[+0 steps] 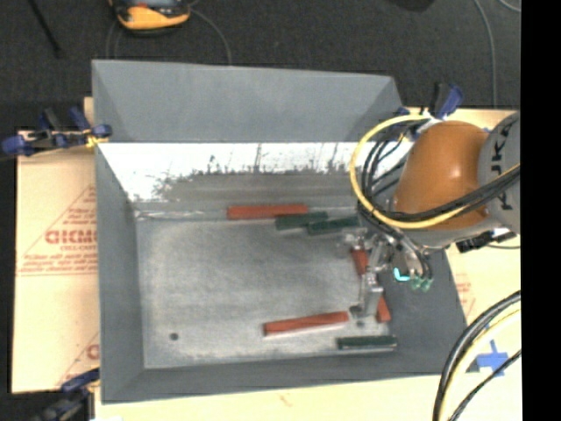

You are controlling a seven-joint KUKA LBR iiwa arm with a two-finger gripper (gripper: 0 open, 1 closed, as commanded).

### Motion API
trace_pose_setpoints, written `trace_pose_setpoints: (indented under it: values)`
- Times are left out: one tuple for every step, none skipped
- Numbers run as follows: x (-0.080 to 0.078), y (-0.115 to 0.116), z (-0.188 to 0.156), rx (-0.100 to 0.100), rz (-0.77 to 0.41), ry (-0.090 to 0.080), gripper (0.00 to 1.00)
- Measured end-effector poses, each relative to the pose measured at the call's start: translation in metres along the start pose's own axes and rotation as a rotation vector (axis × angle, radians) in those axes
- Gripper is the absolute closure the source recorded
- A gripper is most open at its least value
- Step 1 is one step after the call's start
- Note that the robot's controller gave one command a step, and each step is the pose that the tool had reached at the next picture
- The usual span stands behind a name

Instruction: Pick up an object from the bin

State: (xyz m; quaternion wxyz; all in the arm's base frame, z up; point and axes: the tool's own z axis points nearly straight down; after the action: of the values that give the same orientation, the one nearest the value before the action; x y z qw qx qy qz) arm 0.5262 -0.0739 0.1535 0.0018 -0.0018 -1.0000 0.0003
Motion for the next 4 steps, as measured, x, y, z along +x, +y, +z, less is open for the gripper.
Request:
trace_pose_setpoints:
  values:
    - [-0.002, 0.0, -0.003, 0.001, -0.002, -0.007, 0.0]
    - [0.037, -0.006, 0.074, -0.001, 0.104, -0.006, 1.0]
    - [0.037, -0.007, 0.074, 0.0, 0.104, -0.005, 1.0]
    - [-0.003, -0.009, 0.038, -0.002, 0.126, -0.004, 1.0]
